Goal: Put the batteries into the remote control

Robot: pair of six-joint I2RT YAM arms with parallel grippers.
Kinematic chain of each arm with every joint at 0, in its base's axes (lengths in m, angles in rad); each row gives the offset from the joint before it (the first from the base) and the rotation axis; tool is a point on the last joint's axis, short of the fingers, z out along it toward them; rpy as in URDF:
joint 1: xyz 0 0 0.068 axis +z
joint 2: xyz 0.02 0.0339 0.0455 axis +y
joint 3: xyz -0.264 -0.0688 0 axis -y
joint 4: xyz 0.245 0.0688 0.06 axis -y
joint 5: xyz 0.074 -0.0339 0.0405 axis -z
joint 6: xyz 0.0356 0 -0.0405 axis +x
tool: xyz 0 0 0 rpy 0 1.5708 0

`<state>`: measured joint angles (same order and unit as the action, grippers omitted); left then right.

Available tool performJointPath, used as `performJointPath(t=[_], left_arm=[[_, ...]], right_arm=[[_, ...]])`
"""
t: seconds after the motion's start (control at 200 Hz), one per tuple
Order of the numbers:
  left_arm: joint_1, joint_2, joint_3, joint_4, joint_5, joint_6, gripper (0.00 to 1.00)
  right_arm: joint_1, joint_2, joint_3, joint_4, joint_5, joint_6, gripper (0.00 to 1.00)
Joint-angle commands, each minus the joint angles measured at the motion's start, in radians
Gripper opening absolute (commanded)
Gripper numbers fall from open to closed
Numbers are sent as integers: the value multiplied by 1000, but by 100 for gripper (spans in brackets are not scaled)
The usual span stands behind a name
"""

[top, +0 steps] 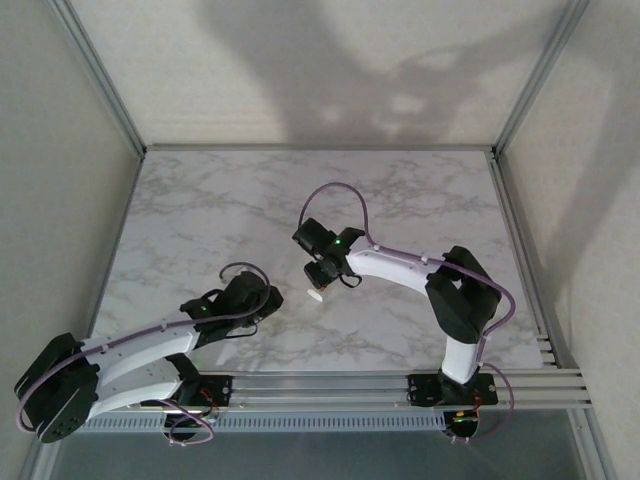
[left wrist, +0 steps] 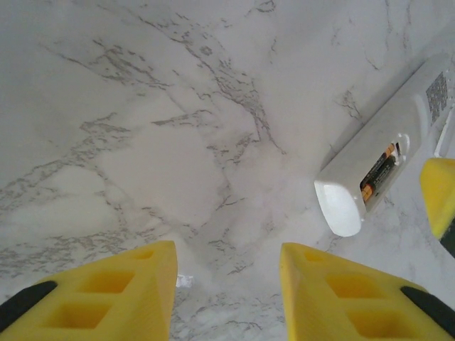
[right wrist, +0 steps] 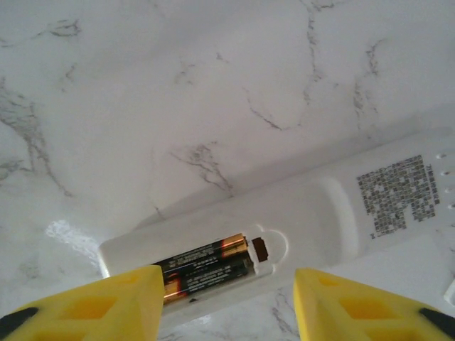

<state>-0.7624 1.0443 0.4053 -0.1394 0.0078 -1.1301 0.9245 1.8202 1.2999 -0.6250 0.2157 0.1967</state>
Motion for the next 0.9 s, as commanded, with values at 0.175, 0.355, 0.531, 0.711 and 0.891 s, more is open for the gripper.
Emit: performJointPath(t=[0.175,0.355,0.531,0.711,0.891], left_arm=[[-6,17,31,-3,14,26,43],[-6,25,33,-1,17,29,43],[-6,38,45,5,21,45,43],[-6,84,86,6,27,86,43],[-5,175,134,58,54,140,43]], right_arm=[[-10,72,-11,8,22,-2,47],[-14,101,-26,29,30,-8,47],[-14,123,-50,43,44,-11,47],[-18,79,-42,27,57,4,48],[-59,-15,-3,-17,77,50,53]])
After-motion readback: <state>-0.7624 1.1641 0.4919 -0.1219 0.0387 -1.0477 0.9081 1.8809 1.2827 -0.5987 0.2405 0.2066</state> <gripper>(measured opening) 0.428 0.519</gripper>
